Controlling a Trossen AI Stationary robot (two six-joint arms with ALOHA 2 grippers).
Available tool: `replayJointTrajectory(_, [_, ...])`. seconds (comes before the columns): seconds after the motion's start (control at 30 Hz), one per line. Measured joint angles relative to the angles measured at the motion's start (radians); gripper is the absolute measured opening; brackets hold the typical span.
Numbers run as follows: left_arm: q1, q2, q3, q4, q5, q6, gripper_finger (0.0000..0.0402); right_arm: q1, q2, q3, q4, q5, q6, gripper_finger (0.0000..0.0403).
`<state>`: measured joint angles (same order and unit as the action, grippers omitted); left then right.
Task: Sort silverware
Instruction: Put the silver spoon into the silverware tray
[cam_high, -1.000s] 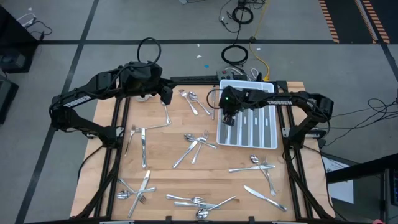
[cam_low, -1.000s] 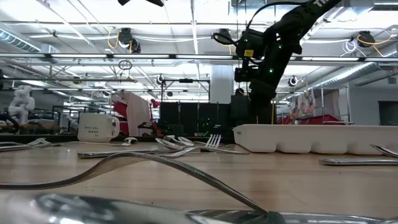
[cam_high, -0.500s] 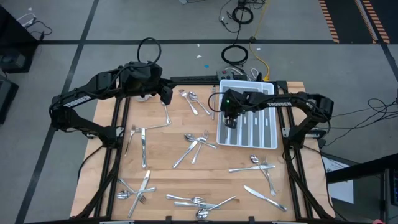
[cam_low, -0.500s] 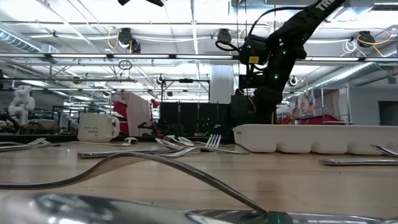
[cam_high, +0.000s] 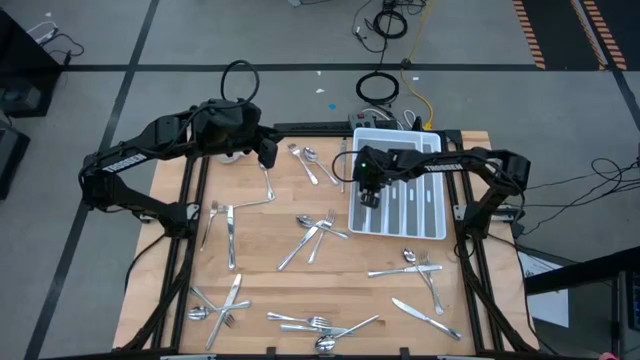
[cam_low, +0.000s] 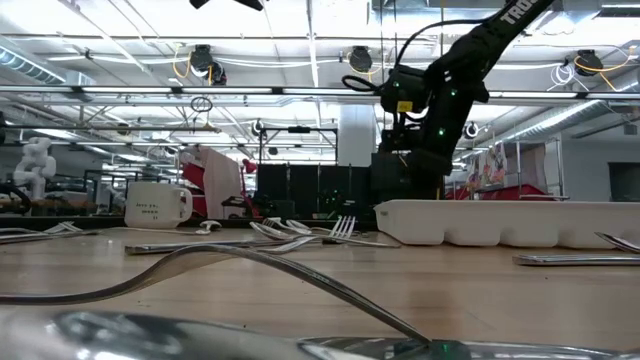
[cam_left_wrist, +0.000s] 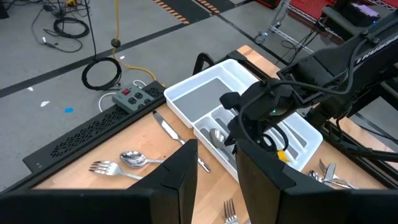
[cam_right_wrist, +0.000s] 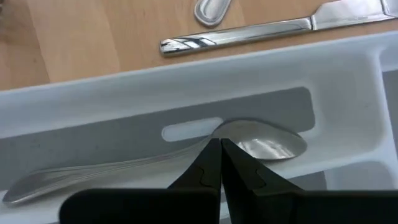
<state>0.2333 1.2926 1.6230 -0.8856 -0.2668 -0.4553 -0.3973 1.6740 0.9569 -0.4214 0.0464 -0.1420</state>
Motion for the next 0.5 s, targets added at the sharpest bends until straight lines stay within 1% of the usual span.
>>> replayJointTrajectory(0.13, [0.000,0.000,0.000,0.000,0.000,0.000,0.0114,0.000,0.003,0.000,0.009,0.001,-0.001,0.0000])
replayJointTrajectory(0.5, [0.000,0.000,0.000,0.000,-0.006,0.026,0.0114,0.000,0.003,0.000,0.108,0.006,-0.016,0.0000])
